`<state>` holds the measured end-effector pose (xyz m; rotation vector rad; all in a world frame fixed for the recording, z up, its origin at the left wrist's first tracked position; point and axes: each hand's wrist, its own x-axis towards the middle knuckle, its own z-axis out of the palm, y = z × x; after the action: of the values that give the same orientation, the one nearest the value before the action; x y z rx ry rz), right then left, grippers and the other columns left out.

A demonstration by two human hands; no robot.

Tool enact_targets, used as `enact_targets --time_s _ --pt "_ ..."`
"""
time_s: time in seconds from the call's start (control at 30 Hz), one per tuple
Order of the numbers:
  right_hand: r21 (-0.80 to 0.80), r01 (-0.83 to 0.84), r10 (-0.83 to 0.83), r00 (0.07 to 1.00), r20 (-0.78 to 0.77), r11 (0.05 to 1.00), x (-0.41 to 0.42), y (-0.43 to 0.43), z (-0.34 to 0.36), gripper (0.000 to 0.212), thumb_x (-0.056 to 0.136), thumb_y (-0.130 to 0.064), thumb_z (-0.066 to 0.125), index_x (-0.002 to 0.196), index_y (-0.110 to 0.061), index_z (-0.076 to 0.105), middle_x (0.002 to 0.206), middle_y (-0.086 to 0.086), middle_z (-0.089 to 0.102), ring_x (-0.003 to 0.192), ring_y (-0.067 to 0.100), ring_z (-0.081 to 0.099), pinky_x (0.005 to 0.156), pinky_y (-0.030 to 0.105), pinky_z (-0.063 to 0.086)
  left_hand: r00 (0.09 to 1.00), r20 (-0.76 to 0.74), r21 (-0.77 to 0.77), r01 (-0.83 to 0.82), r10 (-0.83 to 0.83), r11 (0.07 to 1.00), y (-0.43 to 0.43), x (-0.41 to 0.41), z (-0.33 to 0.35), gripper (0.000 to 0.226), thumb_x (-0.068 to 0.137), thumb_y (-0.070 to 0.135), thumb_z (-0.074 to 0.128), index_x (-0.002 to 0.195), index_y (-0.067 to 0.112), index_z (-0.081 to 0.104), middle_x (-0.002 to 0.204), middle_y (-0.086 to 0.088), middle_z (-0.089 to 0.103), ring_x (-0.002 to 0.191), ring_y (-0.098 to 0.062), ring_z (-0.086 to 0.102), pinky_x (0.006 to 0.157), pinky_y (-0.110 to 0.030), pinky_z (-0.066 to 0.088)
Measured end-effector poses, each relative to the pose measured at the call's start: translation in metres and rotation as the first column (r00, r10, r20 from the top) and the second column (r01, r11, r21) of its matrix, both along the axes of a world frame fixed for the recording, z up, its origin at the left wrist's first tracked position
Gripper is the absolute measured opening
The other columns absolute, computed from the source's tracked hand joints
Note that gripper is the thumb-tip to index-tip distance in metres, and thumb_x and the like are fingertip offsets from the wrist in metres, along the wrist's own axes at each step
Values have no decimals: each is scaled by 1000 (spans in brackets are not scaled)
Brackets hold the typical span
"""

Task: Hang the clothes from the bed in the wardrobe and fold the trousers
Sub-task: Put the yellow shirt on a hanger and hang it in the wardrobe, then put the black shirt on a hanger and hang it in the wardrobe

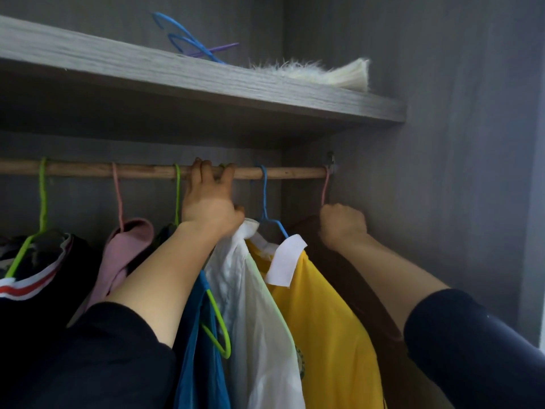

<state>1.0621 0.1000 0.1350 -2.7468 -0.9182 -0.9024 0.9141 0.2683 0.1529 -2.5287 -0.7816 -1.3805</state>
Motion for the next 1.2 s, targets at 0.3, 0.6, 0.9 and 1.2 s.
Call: enact_targets --time_s 0.3,0.6,0.9,1.2 --pt "546 -221 318 944 -88 808 -9 10 22 19 96 -27 50 98 -15 64 75 -1 57 66 18 56 55 26 39 999 -35 -14 -6 5 1000 -1 -2 2 86 78 41 65 149 29 18 153 -16 15 144 -34 2 115 -44 17" --pt "605 -224 453 853 -257 764 -24 3 -18 19 97 -23 49 89 -12 62 80 6 62 71 24 62 60 33 50 998 -58 -53 -10 7 999 -7 -6 4 88 77 52 62 149 30 17 156 -16 10 145 -32 -2 116 -44 17" --pt "561 -214 400 887 -232 800 -79 -60 -43 29 94 -21 50 66 -22 47 65 -3 52 61 21 51 50 25 31 983 -91 -108 151 -161 983 -67 -39 -14 66 87 42 56 145 20 31 148 -19 29 137 -39 22 110 -47 25" --pt "637 -44 279 921 -273 770 -205 -149 -115 16 97 -18 47 87 -21 60 67 -14 55 56 3 52 41 11 32 825 -83 -119 548 -559 828 -152 -87 -103 48 88 31 54 134 18 47 142 -8 43 135 -27 32 110 -42 31"
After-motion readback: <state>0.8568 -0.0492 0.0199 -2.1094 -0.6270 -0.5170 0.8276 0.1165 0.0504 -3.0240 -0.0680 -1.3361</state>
